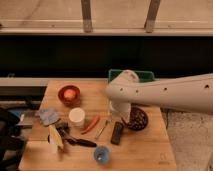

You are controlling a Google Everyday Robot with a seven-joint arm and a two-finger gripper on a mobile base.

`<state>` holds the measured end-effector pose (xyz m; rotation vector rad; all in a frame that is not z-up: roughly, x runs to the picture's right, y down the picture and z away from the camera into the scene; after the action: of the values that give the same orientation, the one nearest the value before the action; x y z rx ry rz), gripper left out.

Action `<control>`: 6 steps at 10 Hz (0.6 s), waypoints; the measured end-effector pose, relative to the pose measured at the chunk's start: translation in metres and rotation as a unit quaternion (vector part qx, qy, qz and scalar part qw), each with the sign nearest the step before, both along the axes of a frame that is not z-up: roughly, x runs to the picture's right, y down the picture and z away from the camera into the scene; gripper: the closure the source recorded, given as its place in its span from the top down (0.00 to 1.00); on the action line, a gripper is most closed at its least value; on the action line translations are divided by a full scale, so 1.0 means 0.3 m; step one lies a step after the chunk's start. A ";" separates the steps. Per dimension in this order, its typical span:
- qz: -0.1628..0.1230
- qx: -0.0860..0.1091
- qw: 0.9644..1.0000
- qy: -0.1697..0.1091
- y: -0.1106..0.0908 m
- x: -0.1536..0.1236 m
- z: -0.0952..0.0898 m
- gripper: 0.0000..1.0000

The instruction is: Place eraser in paper cup

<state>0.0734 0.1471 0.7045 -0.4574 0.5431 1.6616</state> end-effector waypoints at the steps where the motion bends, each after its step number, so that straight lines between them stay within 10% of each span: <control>1: 0.000 0.000 1.000 0.000 0.000 0.001 0.000 0.62; 6: 0.005 -0.041 0.999 -0.015 0.049 -0.027 0.047 0.62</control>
<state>0.0652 0.1617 0.7185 -0.5447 0.5885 1.6441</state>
